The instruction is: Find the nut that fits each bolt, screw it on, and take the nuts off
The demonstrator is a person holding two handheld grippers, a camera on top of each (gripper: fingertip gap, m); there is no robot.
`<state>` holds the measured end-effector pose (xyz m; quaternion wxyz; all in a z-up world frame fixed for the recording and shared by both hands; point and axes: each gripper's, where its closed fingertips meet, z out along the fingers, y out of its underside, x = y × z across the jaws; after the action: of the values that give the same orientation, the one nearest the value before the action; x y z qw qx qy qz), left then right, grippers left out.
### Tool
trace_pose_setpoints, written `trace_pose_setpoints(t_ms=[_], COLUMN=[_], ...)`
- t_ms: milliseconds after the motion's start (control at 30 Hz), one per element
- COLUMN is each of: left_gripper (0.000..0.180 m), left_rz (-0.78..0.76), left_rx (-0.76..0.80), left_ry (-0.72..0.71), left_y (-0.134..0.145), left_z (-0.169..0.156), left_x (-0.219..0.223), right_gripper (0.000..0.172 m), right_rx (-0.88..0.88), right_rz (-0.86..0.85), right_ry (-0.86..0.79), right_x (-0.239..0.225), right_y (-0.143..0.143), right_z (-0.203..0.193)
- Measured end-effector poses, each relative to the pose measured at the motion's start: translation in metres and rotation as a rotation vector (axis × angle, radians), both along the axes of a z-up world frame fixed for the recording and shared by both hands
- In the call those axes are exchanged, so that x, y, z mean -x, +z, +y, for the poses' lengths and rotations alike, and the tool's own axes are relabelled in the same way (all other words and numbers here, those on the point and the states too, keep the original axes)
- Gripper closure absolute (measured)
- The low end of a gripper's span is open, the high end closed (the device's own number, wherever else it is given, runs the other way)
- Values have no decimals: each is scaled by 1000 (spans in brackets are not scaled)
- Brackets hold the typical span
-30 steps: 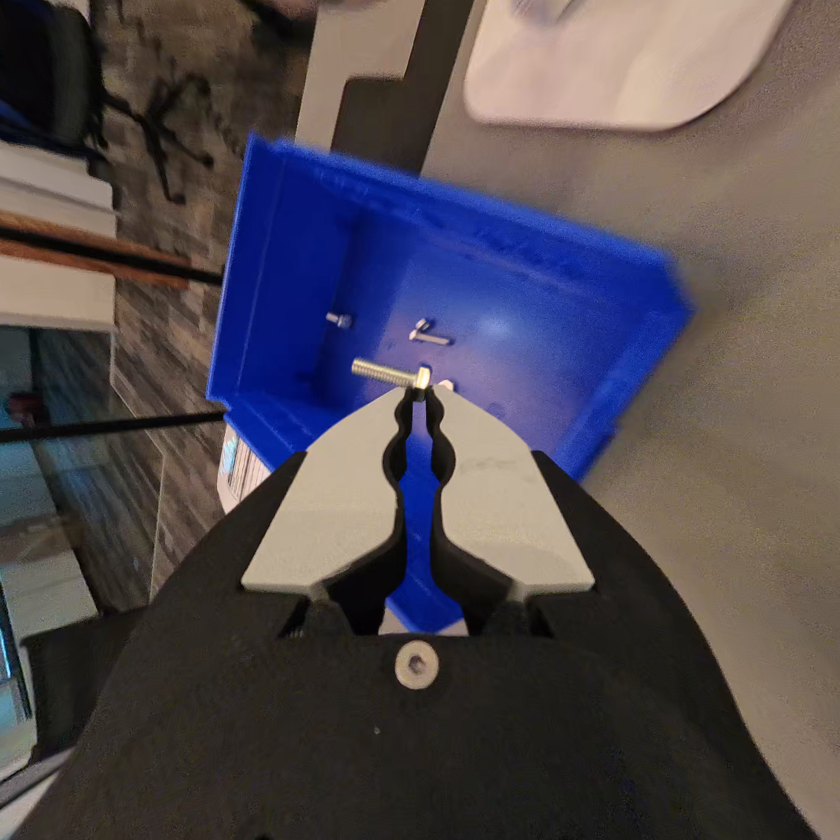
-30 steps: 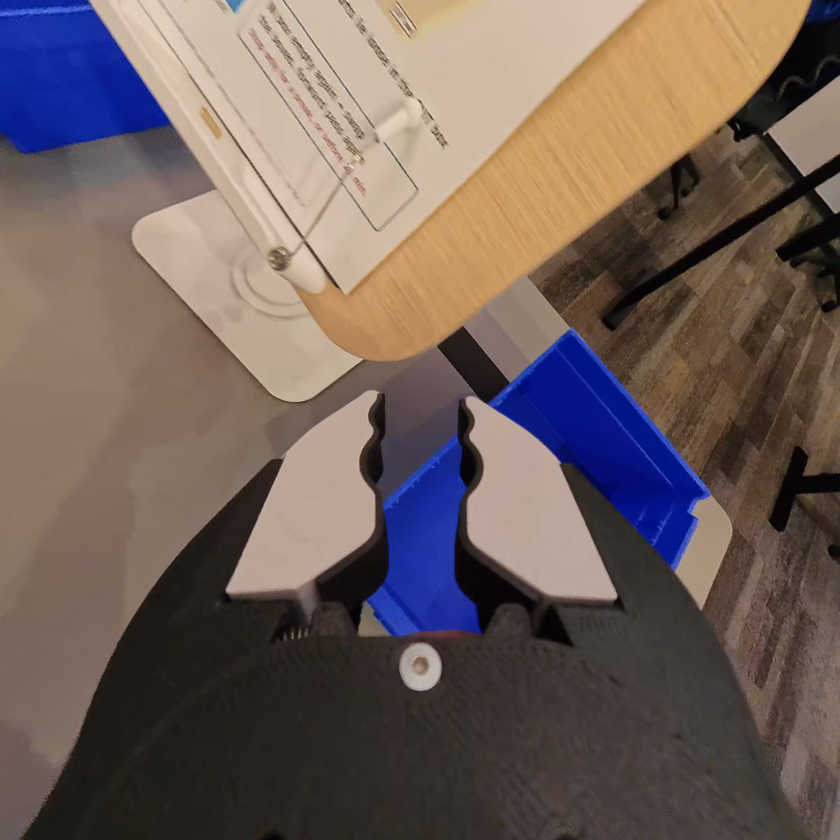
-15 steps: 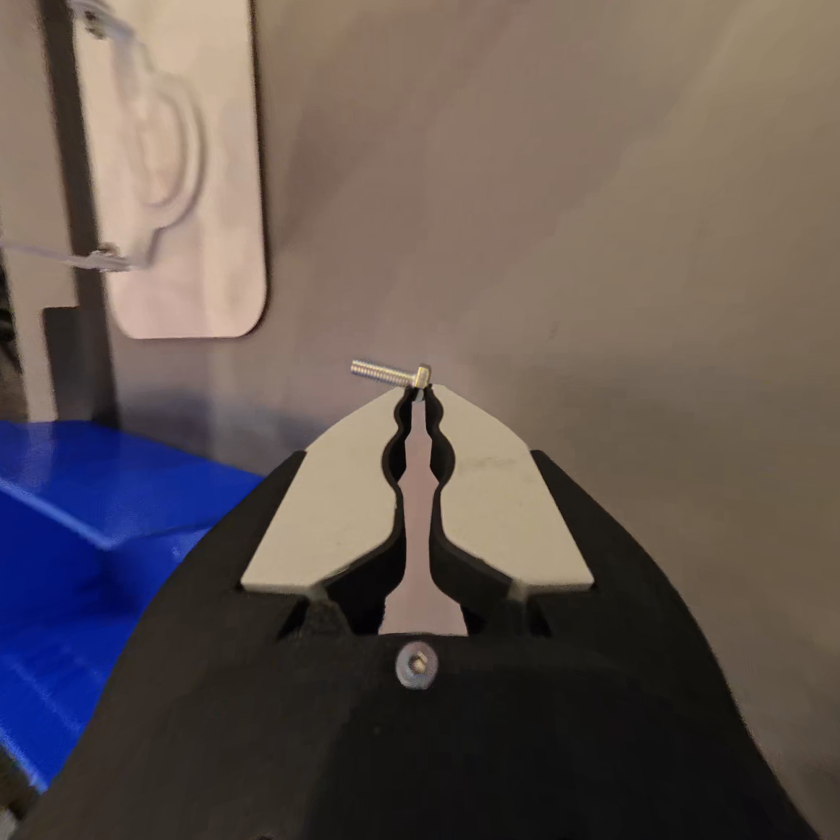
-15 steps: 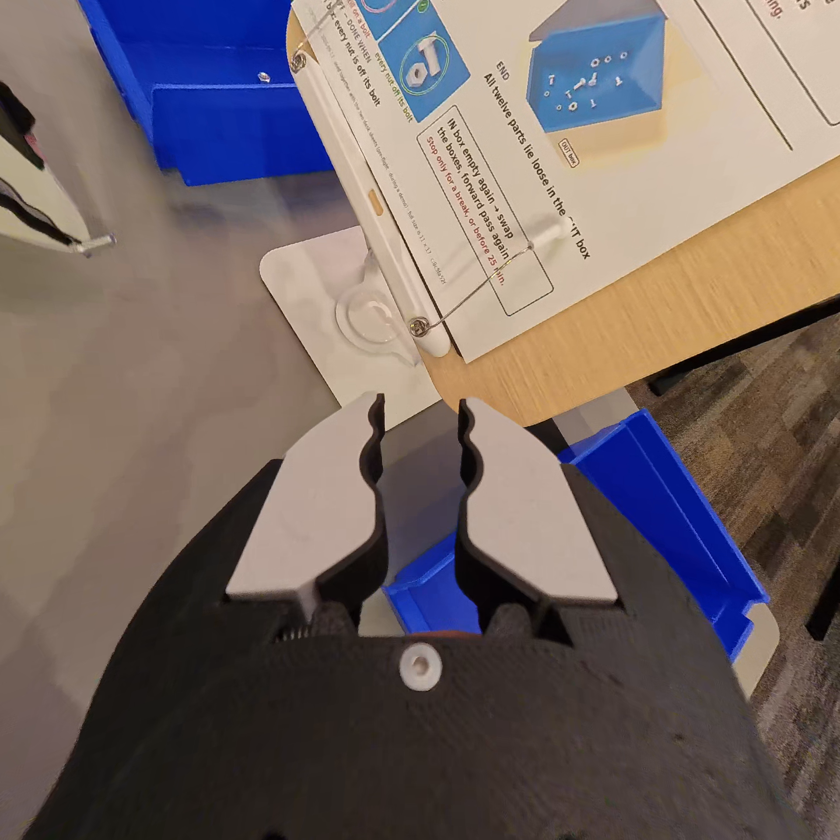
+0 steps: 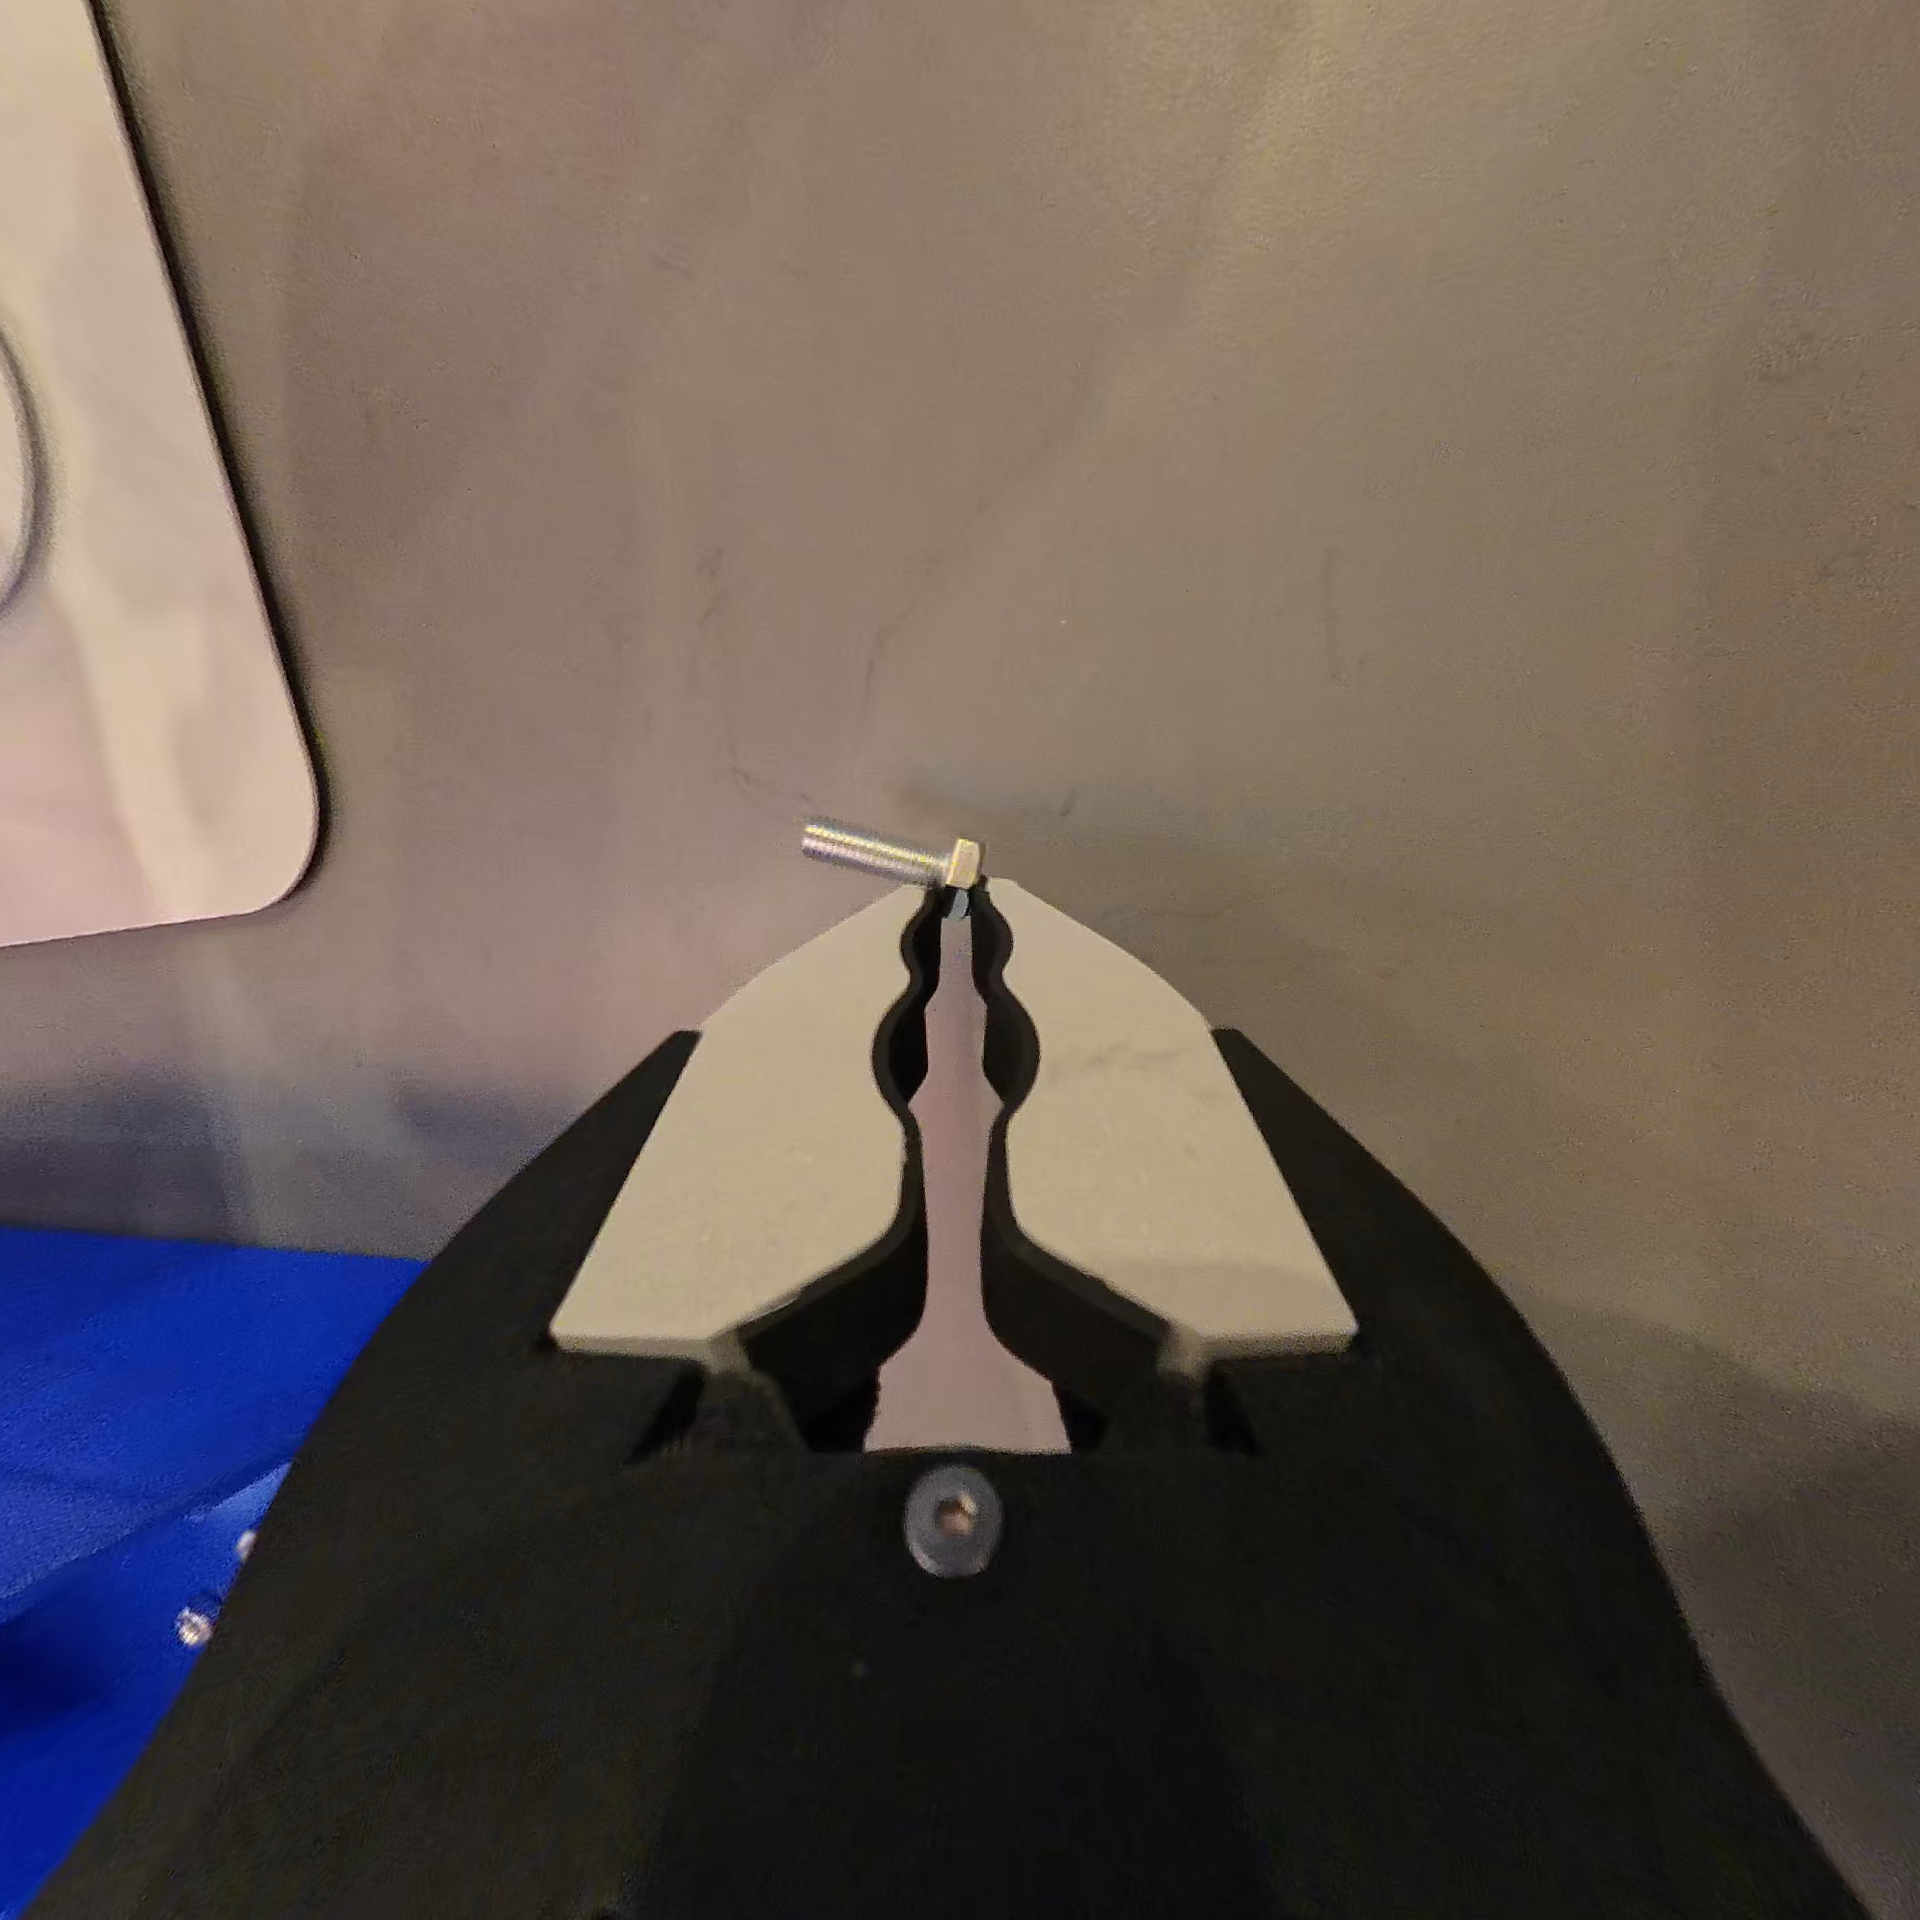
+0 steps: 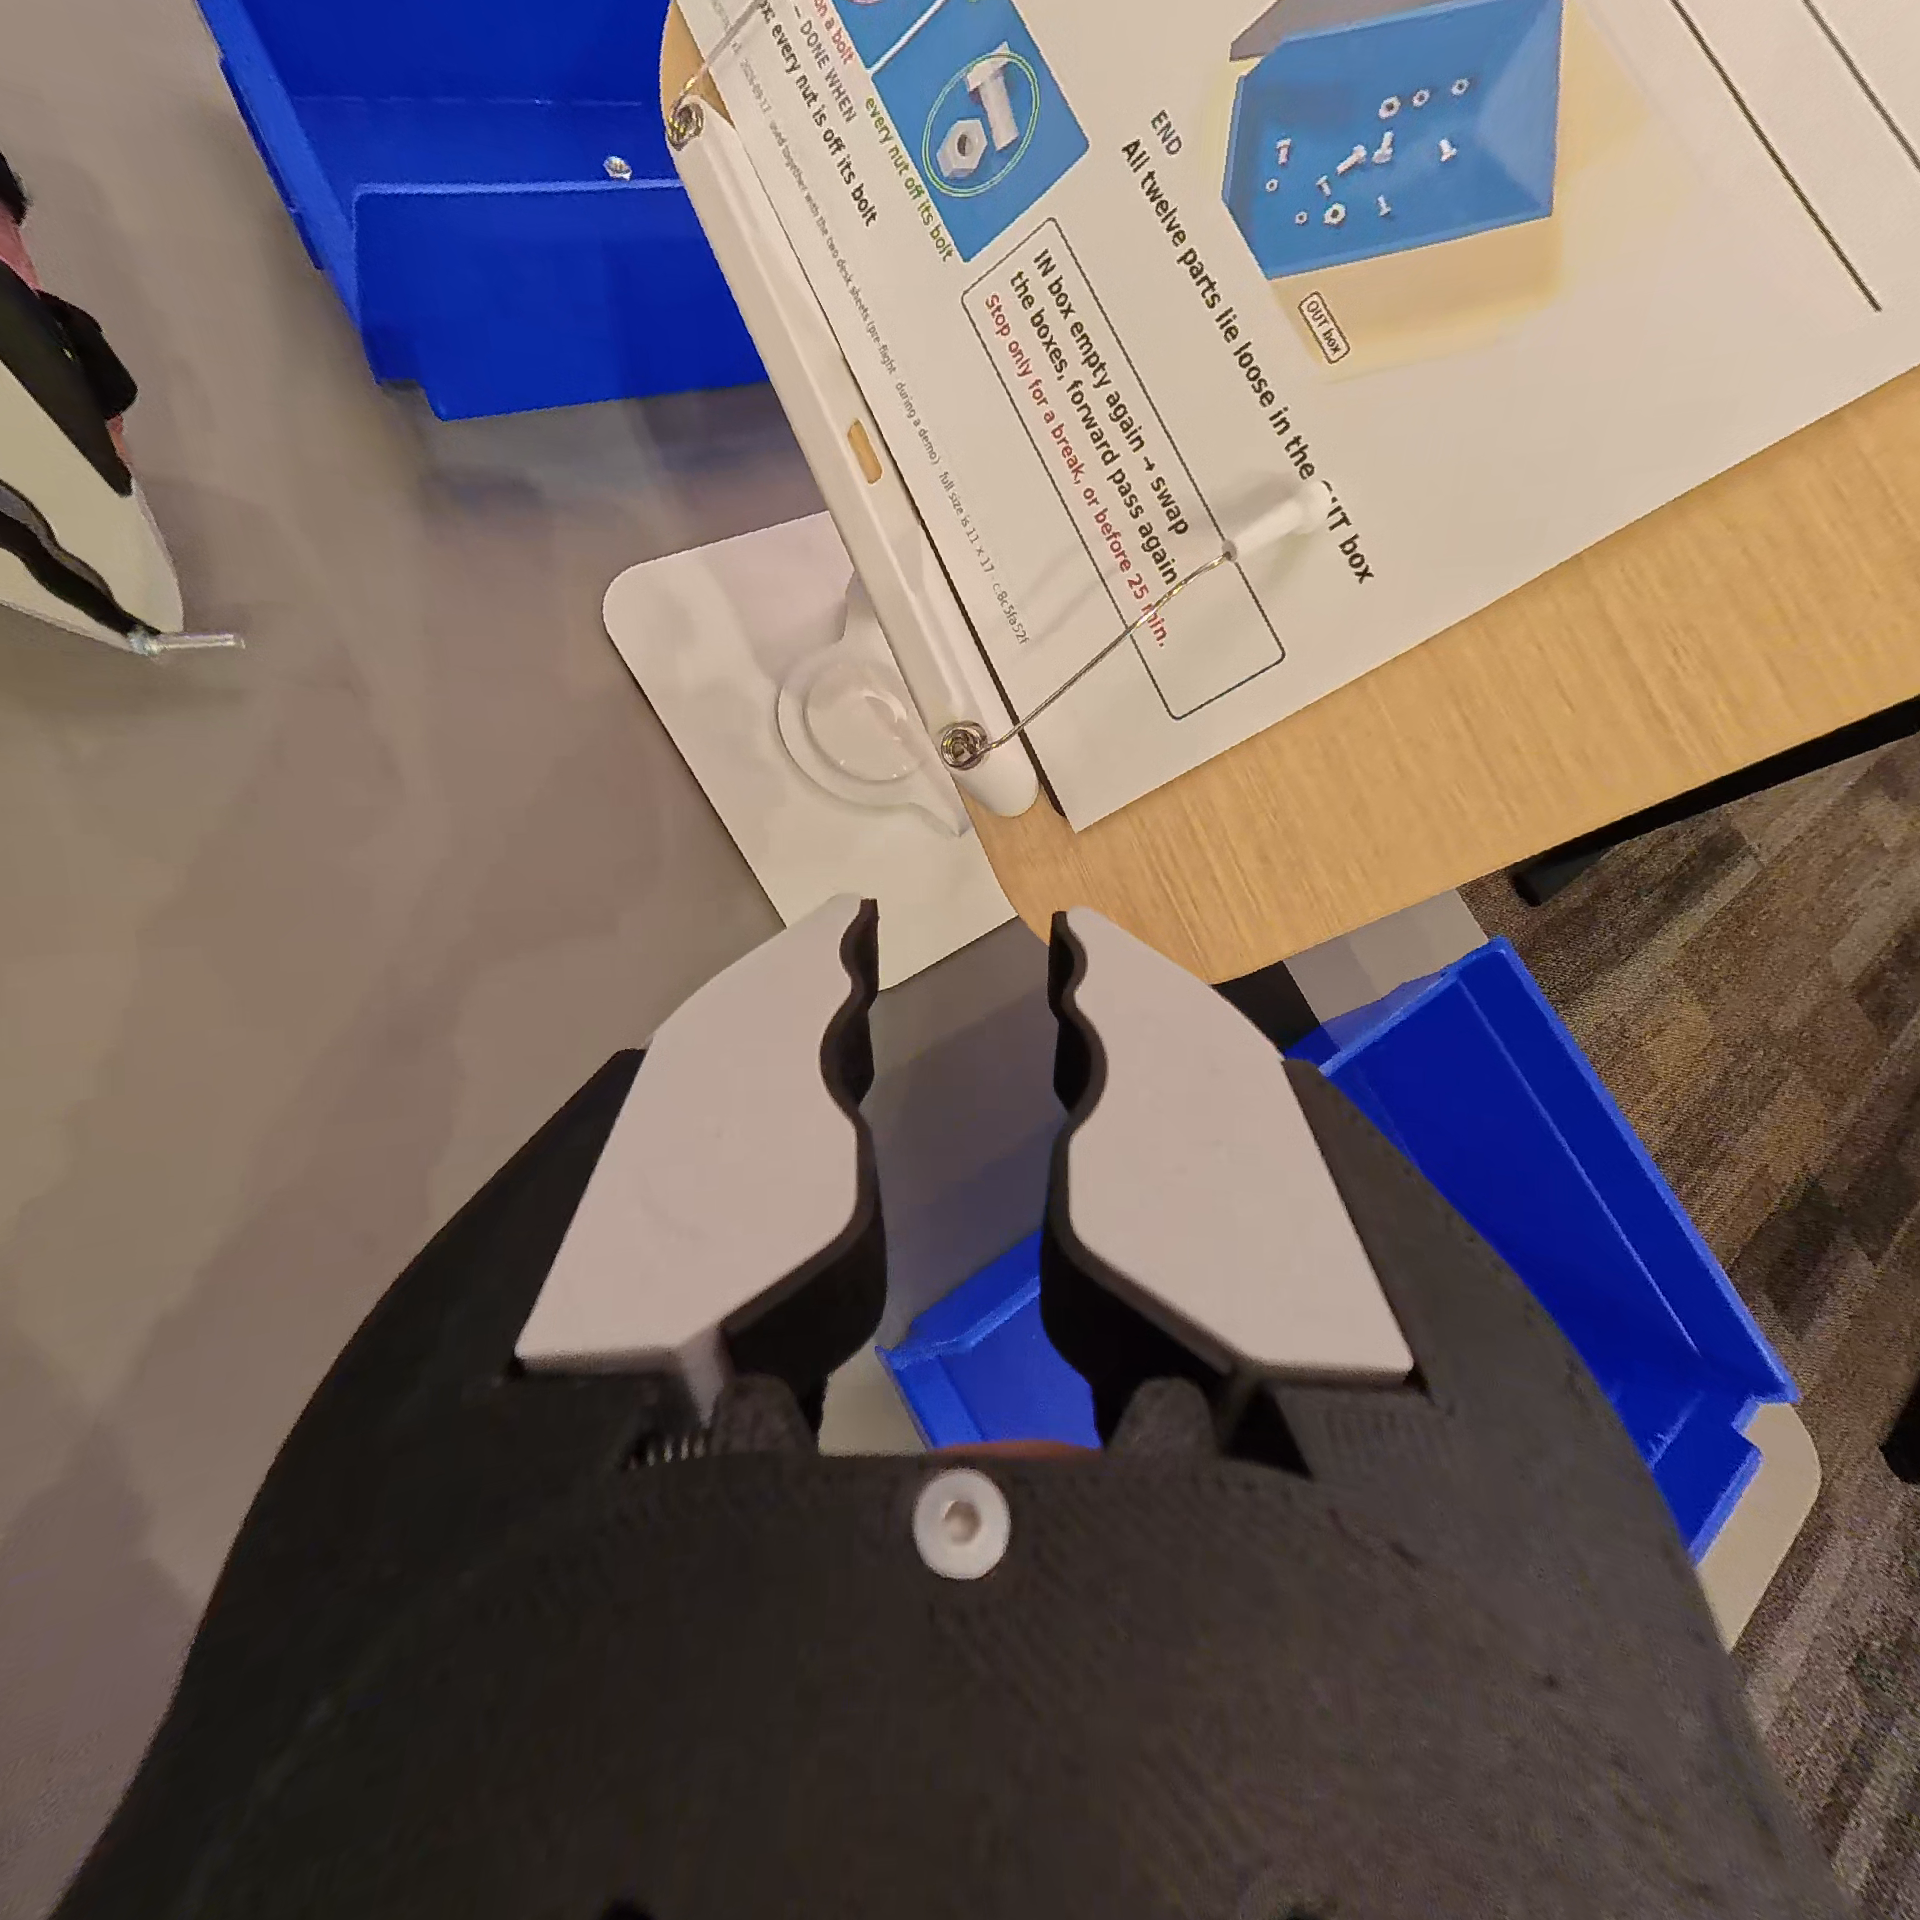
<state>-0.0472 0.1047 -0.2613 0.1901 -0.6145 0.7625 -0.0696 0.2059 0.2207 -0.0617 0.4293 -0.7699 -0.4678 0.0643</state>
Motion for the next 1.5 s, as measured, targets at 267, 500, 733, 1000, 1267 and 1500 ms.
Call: trace_pose_setpoints(t_ms=[267, 500, 733, 1000, 1267, 1500], left_gripper=[162, 131, 141, 146, 153, 159], left_rz=[22, -28, -86, 117, 294, 325], left_rx=[106, 71, -175, -129, -132, -19], left_ry=[4, 72, 337, 516, 536, 567], left_y=[-12, 13, 78, 37, 2, -7], left_z=[-8, 4, 112, 214, 243, 246], left_x=[1, 19, 80, 139, 156, 161], right_gripper=[140, 140, 140, 140, 140, 140], right_rx=[4, 0, -4, -9, -7, -6], right_rz=[-6, -2, 2, 0, 5, 3], right_ry=[1, -8, -5, 2, -2, 1], right_x=[0, -5, -5, -4, -6, -5], right_y=[-2, 0, 2, 3, 3, 2], right_z=[1, 1, 0, -1, 1, 1])
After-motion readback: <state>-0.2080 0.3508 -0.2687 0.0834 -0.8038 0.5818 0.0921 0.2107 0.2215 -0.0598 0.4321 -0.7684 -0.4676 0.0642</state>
